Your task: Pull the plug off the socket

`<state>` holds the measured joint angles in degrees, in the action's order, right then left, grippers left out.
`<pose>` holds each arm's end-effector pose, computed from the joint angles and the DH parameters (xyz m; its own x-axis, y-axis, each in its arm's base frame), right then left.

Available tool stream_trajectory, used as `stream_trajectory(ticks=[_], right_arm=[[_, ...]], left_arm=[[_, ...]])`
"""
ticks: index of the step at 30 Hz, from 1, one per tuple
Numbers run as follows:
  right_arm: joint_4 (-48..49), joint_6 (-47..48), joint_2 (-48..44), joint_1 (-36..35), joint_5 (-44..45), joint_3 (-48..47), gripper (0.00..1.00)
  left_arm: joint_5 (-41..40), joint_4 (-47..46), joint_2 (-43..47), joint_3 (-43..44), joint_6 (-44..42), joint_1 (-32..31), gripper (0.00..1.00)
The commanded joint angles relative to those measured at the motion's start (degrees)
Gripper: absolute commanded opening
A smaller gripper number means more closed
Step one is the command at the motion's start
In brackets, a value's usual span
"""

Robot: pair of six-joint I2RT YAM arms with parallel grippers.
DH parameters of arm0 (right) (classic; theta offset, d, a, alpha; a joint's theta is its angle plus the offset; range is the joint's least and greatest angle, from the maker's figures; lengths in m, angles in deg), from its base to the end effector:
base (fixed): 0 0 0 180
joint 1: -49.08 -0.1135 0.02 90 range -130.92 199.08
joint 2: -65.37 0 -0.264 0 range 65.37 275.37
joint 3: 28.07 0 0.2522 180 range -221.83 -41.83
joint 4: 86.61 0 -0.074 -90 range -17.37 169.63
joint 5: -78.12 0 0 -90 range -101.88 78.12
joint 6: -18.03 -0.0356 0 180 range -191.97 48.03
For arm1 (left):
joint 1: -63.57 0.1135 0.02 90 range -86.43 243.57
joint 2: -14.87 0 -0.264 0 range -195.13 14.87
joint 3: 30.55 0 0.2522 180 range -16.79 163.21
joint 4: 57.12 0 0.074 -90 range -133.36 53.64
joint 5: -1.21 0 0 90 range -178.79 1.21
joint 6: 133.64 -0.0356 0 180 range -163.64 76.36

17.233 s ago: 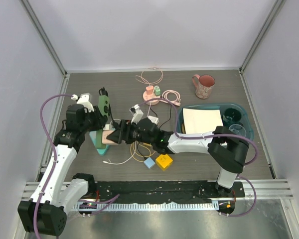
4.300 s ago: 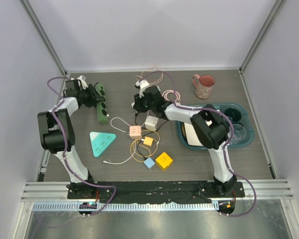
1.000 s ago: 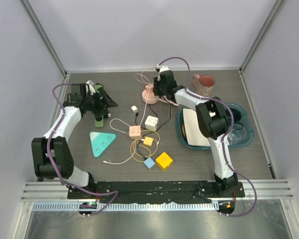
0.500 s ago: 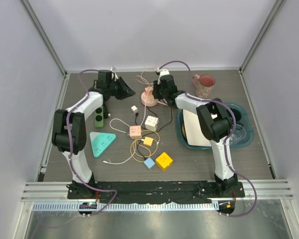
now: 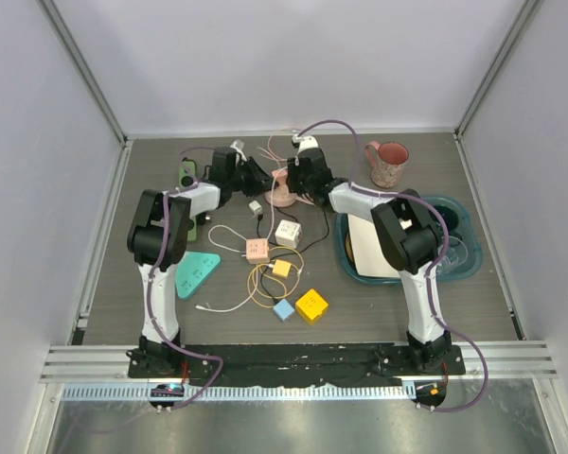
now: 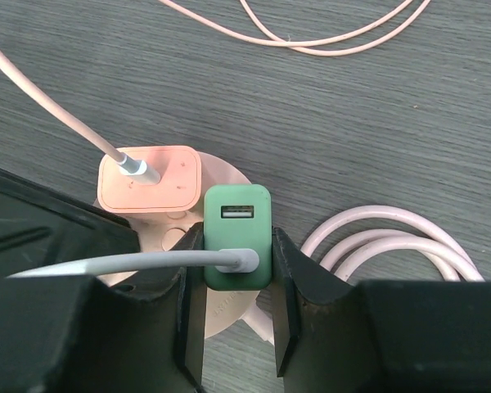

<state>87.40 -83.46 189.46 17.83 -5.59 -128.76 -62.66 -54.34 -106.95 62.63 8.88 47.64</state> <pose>0.4250 0.2533 0.1783 -0.4976 -0.0704 -0.8645 -0.3418 0.9320 0.1209 0.4486 -0.1443 0.1617 -0.7874 -0.5162 -0.3371 -0.0280 0.5761 -0.8169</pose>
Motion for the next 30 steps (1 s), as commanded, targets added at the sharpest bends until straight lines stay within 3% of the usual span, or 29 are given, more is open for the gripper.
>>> stream_trajectory(ticks=[1,5,11,22,30], right_arm=[[2.86,-0.82,-4.56,-1.27,0.92,-0.07,0.01],[2.78,-0.99,-4.47,-1.71,1.27,-0.51,0.01],[2.69,-1.08,-5.44,-2.07,1.80,-1.04,0.01],[5.76,-2.58,-7.37,-2.07,-0.74,-2.10,0.01],[2.43,5.41,-7.90,-3.56,1.27,-4.82,0.01]], left_arm=[[0.33,-4.06,-1.14,1.36,0.05,-1.30,0.24],[-4.23,4.79,-1.93,2.41,-3.02,-2.27,0.22],[-19.17,21.25,-2.10,3.90,-8.39,-5.34,0.19],[-22.96,20.91,-4.83,-1.20,-7.60,-6.22,0.16],[-23.58,22.41,-5.10,-0.14,-7.95,-6.14,0.17]])
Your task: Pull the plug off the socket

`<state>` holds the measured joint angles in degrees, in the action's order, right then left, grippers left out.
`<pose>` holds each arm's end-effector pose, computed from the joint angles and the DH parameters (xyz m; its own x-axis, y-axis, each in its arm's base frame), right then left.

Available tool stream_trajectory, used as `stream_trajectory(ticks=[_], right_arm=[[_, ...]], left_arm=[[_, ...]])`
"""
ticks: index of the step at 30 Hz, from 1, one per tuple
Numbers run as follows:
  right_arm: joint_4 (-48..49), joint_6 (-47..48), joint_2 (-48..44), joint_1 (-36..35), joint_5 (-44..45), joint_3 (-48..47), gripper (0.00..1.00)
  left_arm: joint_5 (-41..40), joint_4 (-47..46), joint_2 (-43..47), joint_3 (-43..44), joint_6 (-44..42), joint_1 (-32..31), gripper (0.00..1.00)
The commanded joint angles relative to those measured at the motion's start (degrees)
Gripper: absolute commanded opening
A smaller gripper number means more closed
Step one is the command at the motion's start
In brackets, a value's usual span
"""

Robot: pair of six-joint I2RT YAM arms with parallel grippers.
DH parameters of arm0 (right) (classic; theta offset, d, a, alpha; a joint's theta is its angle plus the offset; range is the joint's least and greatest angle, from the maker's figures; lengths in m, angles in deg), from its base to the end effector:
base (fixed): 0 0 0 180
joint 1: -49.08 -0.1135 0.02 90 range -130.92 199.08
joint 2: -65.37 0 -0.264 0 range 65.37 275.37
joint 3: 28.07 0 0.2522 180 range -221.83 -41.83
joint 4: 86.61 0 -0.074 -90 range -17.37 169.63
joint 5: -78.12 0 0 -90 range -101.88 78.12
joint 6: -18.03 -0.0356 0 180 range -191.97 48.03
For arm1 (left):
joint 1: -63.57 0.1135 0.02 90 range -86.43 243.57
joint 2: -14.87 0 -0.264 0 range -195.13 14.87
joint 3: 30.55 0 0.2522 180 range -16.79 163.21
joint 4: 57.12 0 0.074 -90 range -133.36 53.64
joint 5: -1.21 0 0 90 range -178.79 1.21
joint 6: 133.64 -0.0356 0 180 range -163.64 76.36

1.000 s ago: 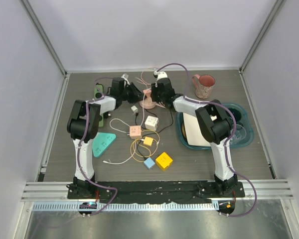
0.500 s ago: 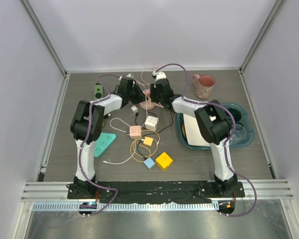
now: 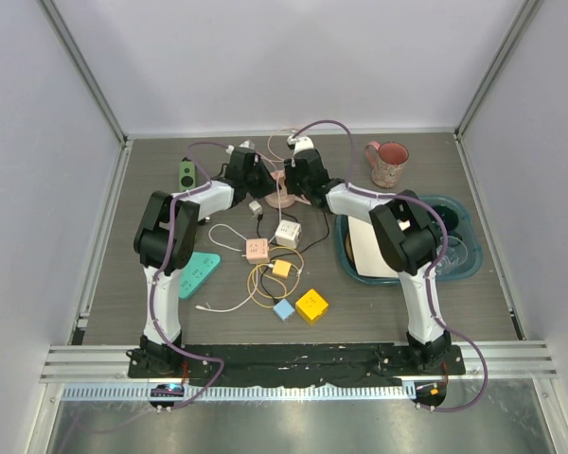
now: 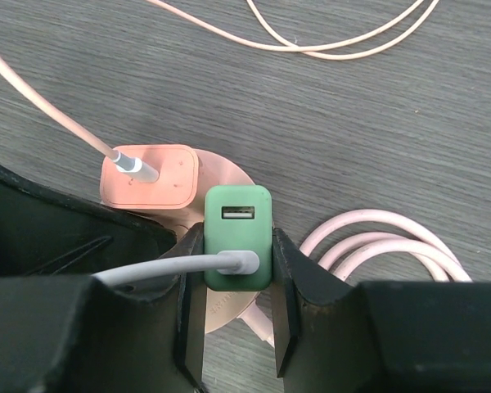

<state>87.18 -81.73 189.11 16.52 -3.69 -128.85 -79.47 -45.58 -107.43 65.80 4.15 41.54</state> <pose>0.4193 0.2617 0.1814 -0.4774 -0.1057 -0.8723 -0.3520 0.9326 0.0796 0.4376 -0.1833 0.1599 -0.7414 -0.4885 -0.4601 -0.0892 0.7513 -0.6539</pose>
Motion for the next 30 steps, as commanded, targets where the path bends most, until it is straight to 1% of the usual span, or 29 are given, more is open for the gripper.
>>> stream_trajectory(ticks=[1,7,10,11,12,13,14,15,18,19,20,22,26,28,30], right_arm=[[2.21,4.39,-7.73,-2.34,0.24,-4.73,0.01],[4.13,6.24,-9.48,-2.42,0.69,-2.37,0.01],[4.84,3.18,-9.92,-1.55,0.17,-1.14,0.01],[4.93,1.78,-10.01,-1.02,-1.14,-0.87,0.01],[5.19,-2.68,-10.10,-0.32,-4.03,-0.61,0.01],[5.71,-4.81,-10.10,0.38,-5.01,-0.34,0.01],[5.55,-6.74,-9.93,1.26,-5.46,-0.34,0.01],[5.54,-6.59,-9.84,1.27,-6.24,-0.43,0.01],[2.66,-1.42,-8.70,-1.45,-3.98,-3.05,0.01],[-0.66,4.43,-8.26,-2.50,0.21,-5.15,0.01],[-1.91,7.18,-7.91,-4.95,3.21,-5.87,0.01],[-3.24,11.50,-7.46,-6.29,7.00,-6.75,0.01],[-3.16,7.05,-8.78,-5.24,5.44,-6.23,0.01],[-3.42,4.06,-9.57,-3.57,2.81,-6.14,0.01],[-3.16,-1.03,-10.27,-1.47,-0.97,-5.70,0.01]], left_arm=[[-6.77,13.64,-4.70,-3.31,-3.32,-0.04,0.17],[-6.95,13.99,-4.88,-2.87,-3.58,-0.04,0.18],[-6.86,14.44,-4.97,-2.52,-3.76,-0.13,0.18],[-6.86,14.52,-4.97,-2.61,-3.67,-0.13,0.18],[-6.95,14.44,-5.05,-2.52,-3.67,-0.13,0.18],[-6.95,14.35,-4.97,-2.52,-3.76,-0.04,0.18],[-7.04,14.52,-5.14,-2.43,-3.67,-0.13,0.18],[-7.04,14.78,-5.14,-2.26,-3.84,-0.13,0.19],[-6.60,16.45,-5.84,-0.85,-4.90,-0.21,0.21],[-6.51,16.72,-5.93,-0.50,-5.07,-0.22,0.21],[-6.51,16.89,-6.11,-0.32,-5.16,-0.30,0.21],[-6.77,16.98,-6.02,-0.32,-5.16,-0.39,0.21],[-7.83,17.34,-5.93,-0.06,-5.87,-1.00,0.21],[-8.53,17.95,-6.11,0.64,-5.61,-1.09,0.21],[-8.79,19.17,-6.46,1.35,-5.69,-1.36,0.21]])
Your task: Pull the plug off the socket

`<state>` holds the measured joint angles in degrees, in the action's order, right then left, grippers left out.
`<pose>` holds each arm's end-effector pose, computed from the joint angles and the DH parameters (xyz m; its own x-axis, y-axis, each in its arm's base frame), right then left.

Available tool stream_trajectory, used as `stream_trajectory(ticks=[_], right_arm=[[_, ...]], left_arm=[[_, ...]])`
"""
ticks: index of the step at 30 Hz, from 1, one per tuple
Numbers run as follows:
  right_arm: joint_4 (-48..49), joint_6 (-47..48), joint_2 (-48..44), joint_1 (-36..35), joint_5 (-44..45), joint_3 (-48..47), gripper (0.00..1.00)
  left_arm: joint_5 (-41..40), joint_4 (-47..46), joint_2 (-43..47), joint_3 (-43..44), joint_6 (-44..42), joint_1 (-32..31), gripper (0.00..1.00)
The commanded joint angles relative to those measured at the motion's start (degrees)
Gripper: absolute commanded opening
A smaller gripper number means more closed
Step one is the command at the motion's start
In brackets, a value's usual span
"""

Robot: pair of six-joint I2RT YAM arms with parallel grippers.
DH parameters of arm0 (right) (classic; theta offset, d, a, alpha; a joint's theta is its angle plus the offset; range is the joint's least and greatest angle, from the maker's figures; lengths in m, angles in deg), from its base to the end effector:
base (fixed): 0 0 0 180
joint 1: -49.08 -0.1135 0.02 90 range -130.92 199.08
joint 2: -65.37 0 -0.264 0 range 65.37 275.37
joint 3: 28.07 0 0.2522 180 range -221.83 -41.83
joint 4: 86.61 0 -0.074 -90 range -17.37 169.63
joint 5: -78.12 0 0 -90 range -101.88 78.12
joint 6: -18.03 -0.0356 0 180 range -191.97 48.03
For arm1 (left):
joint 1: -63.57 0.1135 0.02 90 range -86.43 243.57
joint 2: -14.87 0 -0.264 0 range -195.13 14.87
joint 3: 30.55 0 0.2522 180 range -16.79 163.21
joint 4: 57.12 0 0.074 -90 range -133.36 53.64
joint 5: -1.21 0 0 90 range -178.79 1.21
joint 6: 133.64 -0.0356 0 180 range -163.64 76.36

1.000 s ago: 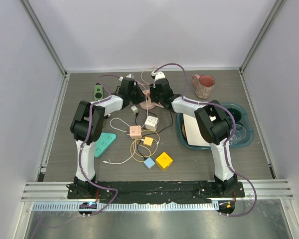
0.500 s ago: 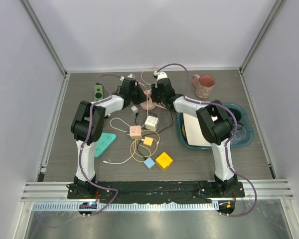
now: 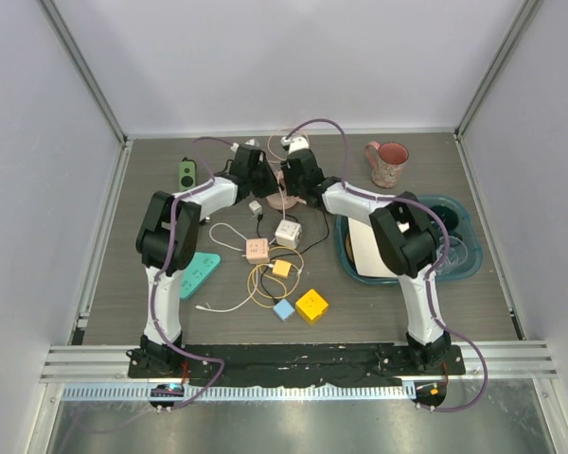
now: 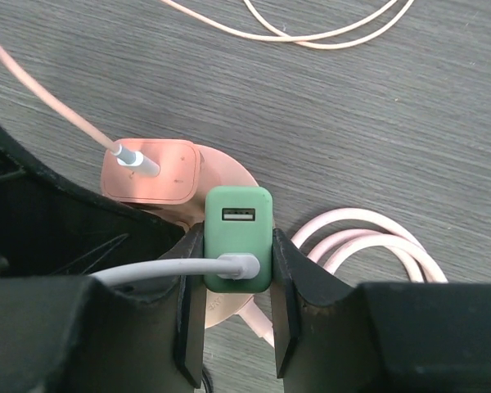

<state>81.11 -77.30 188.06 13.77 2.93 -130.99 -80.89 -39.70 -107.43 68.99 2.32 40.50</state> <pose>0.4066 0.2768 0.1928 -0.4666 -0.2205 -0.8565 -0.3401 0.9387 -0.0563 0.4370 -0.1915 0.1686 -0.7611 -0.4498 -0.4674 -0.0897 0.7866 -0.6109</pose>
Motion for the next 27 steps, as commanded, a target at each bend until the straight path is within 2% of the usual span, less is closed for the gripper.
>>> stream_trajectory(ticks=[1,2,5,10,14,19,22,24,27], right_arm=[[3.27,-7.32,-9.92,2.25,-9.17,-2.60,0.01],[3.62,-10.90,-10.28,2.96,-11.62,-2.07,0.01],[5.47,-11.12,-11.42,3.23,-11.83,-0.31,0.01],[4.68,4.34,-11.60,-1.77,-2.16,-0.75,0.01],[6.52,4.97,-12.91,-2.05,-2.59,0.57,0.01],[8.28,-12.76,-14.67,3.49,-14.00,2.59,0.01],[8.37,-11.31,-14.94,3.59,-13.41,3.65,0.01],[8.02,-10.33,-14.68,3.49,-13.23,4.26,0.01],[8.98,-9.71,-15.29,3.58,-11.82,6.45,0.01]], left_arm=[[-7.37,13.65,-6.63,-1.32,-4.20,-0.40,0.21],[-9.03,14.00,-6.64,-1.14,-4.38,-0.83,0.21],[-10.27,15.32,-7.16,0.18,-5.35,-1.36,0.21],[-12.38,17.87,-7.87,2.28,-5.88,-2.42,0.21],[-13.79,18.84,-8.22,2.81,-6.49,-3.12,0.21],[-14.32,18.93,-8.30,3.17,-6.40,-3.21,0.22],[-14.14,20.68,-9.01,4.66,-5.97,-3.21,0.22],[-10.90,21.65,-9.62,5.71,-6.57,-3.04,0.24],[-9.22,21.12,-9.80,5.54,-8.94,-3.47,0.31]])
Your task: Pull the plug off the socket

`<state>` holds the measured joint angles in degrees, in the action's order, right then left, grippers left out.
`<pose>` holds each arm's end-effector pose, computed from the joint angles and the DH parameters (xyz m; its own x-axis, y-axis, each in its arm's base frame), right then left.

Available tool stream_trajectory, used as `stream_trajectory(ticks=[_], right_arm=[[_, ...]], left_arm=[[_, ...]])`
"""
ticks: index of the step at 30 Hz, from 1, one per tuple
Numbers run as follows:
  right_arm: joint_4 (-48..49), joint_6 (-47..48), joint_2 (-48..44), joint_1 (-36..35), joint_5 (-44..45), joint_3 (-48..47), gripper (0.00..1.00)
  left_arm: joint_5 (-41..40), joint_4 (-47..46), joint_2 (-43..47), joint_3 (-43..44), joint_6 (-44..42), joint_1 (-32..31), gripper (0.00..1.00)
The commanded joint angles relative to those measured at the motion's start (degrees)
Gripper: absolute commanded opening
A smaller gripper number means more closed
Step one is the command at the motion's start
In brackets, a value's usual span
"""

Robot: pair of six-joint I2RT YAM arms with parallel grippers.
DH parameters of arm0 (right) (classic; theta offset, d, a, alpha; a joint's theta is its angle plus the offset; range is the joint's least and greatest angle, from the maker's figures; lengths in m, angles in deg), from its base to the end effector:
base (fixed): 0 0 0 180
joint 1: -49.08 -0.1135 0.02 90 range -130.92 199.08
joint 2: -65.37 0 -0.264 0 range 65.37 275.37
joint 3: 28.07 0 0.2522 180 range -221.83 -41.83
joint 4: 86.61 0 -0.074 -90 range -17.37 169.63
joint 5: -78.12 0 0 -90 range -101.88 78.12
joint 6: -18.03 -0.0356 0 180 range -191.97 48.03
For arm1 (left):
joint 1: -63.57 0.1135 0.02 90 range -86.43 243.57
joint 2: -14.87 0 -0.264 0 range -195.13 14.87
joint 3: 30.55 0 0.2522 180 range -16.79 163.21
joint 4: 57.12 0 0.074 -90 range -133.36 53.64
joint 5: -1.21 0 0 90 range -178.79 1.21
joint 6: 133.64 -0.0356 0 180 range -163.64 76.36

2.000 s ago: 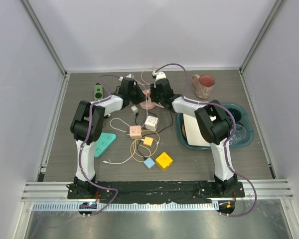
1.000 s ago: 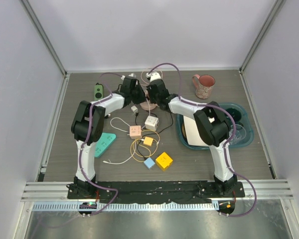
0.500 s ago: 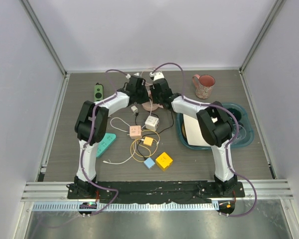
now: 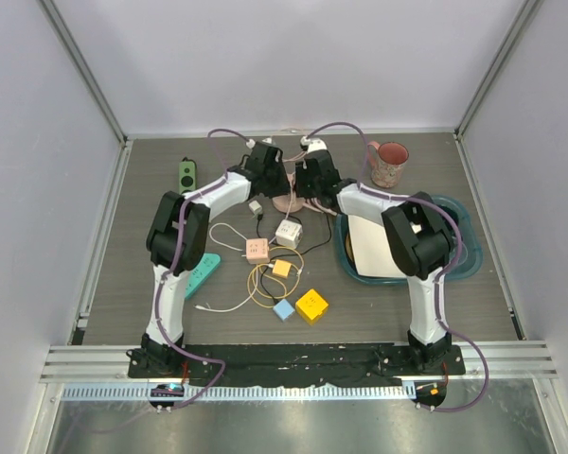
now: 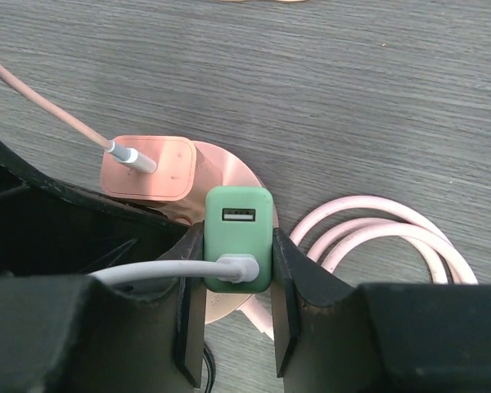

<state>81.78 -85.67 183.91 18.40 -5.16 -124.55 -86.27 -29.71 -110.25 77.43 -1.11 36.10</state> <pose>0.4071 0.2367 0.1901 -0.5634 -0.0608 -0.8239 -0.2980 0.9451 0.1341 0.4349 -0.2279 0.1782 -0.7890 -0.3509 -0.5043 -0.0607 0.8613 -0.5045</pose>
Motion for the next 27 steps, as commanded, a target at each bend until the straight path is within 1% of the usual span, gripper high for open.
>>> stream_trajectory(ticks=[1,2,3,4,5,7,8,10,13,15,17,19,20,22,23,27], right_arm=[[9.09,-1.16,-12.27,-1.05,-3.73,0.71,0.01],[11.36,-0.29,-12.89,-1.14,-4.34,1.50,0.01],[12.60,0.85,-13.33,-1.31,-4.35,2.99,0.01],[13.48,2.51,-13.95,-2.36,-4.17,3.35,0.01],[14.36,7.49,-14.13,-3.07,-3.74,3.44,0.01],[13.15,12.18,-13.52,-5.52,-2.33,1.69,0.01],[10.53,15.16,-12.55,-6.14,-1.20,-0.93,0.01],[7.36,15.28,-11.58,-6.76,1.00,-3.40,0.01],[7.16,13.78,-10.79,-6.85,2.06,-5.35,0.01],[6.90,9.50,-10.79,-6.68,2.68,-5.70,0.01],[7.16,6.15,-10.87,-5.19,0.32,-4.66,0.01],[8.65,3.24,-11.31,-4.31,-0.48,-3.07,0.01],[8.74,2.80,-11.40,-3.43,-0.31,-2.19,0.01],[9.70,1.22,-11.31,-2.46,-1.52,-1.31,0.01],[10.06,0.78,-11.31,-1.68,-1.80,-0.52,0.01],[10.33,-0.72,-10.96,-0.44,-2.76,-0.34,0.01]], left_arm=[[-4.28,10.96,-7.07,-2.72,-5.96,0.92,0.31],[-4.28,12.35,-7.68,-1.85,-5.70,0.92,0.30],[-3.93,14.28,-8.29,0.86,-5.52,1.01,0.29],[-4.02,17.08,-9.43,1.93,-5.00,0.83,0.25],[-4.02,17.02,-9.27,2.02,-4.65,0.92,0.24],[-3.93,14.15,-7.61,-0.95,-3.77,0.83,0.24],[-3.93,13.25,-7.16,-2.96,-3.50,0.75,0.23],[-3.67,12.63,-6.80,-3.51,-3.50,0.83,0.23],[-3.58,13.24,-6.89,-3.33,-3.50,0.83,0.23],[-3.58,13.33,-6.89,-3.42,-3.32,0.75,0.22],[-2.71,13.42,-6.98,-3.16,-2.97,0.92,0.22],[-0.51,14.73,-6.72,-2.37,-3.41,0.92,0.26],[1.24,15.00,-5.32,-1.93,-4.11,0.92,0.35],[3.18,14.91,-3.39,-1.84,-4.81,1.01,0.46],[4.15,14.91,-1.20,-1.49,-5.08,1.01,0.55],[6.17,15.79,2.94,-0.70,-6.57,1.71,0.61]])
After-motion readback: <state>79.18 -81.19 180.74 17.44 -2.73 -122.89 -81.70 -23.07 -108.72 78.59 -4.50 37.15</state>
